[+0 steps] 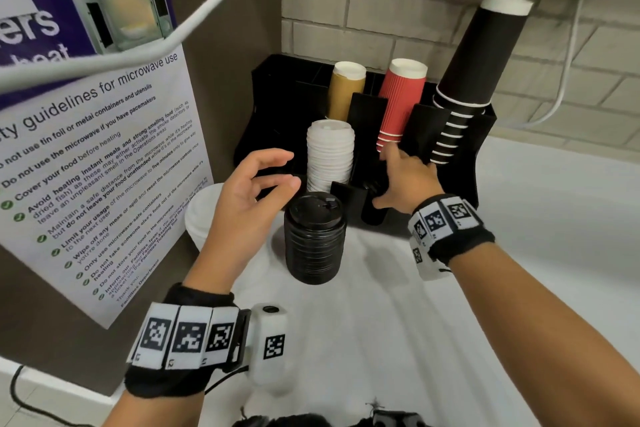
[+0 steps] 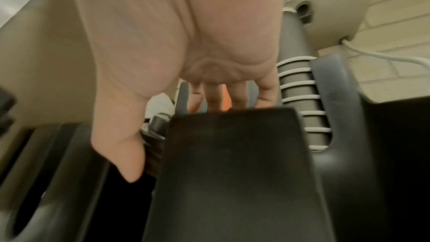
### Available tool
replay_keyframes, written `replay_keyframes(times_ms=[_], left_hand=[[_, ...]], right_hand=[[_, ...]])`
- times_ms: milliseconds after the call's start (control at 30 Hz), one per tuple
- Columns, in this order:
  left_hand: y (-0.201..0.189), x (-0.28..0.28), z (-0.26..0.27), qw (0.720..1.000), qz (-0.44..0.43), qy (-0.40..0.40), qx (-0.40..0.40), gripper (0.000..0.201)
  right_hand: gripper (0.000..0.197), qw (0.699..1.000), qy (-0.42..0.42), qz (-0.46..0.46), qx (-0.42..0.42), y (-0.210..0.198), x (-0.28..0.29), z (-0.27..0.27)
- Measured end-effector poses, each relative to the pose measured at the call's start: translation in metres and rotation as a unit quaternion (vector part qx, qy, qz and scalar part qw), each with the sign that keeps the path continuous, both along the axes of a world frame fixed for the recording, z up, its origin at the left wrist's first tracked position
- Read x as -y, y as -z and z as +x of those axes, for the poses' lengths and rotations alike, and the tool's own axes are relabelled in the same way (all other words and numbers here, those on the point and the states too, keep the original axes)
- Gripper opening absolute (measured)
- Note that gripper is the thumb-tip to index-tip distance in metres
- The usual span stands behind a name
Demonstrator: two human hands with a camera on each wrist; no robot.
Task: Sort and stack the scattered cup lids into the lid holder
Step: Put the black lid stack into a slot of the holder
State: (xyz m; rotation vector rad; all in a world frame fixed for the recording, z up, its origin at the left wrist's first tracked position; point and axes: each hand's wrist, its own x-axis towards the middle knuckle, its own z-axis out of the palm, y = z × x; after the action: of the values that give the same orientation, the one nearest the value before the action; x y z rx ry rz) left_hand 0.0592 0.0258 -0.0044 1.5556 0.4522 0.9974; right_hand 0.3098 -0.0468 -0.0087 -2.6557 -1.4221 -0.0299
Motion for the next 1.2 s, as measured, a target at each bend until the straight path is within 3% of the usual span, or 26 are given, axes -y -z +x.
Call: replay_keyframes(times_ms=[133,300,500,567,633,667,733,800,933,1200], left_hand=[[0.002,0.001,0.001,1.0,-0.009,-0.006,-0.004,0.026],[0.003,0.002,-0.001,1.0,-0.01,-0.008,-0.006,0.026],[-0.001,0.005,-0.003,1.0,-0.011,-0.012,-0.001,0.026],[-0.001,0.005,-0.004,1.0,-0.008,-0.017,-0.001,0.026],[0.0,0.004,-0.005,1.0,-0.01,-0.023,-0.001,0.026],[0.0,0.004,-0.006,1.0,-0.01,-0.026,-0.003,0.026],[0.001,0.004,-0.006,0.999,-0.011,-0.032,-0.007,0.025],[0.002,0.003,-0.006,0.999,-0.015,-0.039,-0.008,0.025],[0.002,0.003,-0.007,0.999,-0.016,-0.045,-0.01,0.025],[0.001,0.003,-0.011,0.999,-0.013,-0.047,-0.02,0.024]], right_hand=[[0.079,0.989,0.014,-0.122,0.082,0.016,-0.014,-0.013],[0.076,0.971,0.025,-0.184,0.15,0.03,-0.02,-0.015],[0.045,0.955,0.038,-0.266,0.123,0.019,-0.022,-0.02],[0.033,0.975,0.045,-0.196,0.094,0.013,-0.016,-0.024],[0.021,0.997,0.035,-0.01,0.067,0.006,-0.006,-0.026],[0.019,0.994,0.011,0.106,0.015,0.002,-0.001,-0.029],[0.014,0.945,-0.085,0.269,-0.166,-0.008,0.005,-0.041],[0.03,0.912,-0.163,0.254,-0.279,-0.011,0.008,-0.061],[0.065,0.934,-0.19,0.12,-0.276,0.003,0.004,-0.088],[0.068,0.941,-0.172,0.107,-0.271,0.011,-0.004,-0.099]])
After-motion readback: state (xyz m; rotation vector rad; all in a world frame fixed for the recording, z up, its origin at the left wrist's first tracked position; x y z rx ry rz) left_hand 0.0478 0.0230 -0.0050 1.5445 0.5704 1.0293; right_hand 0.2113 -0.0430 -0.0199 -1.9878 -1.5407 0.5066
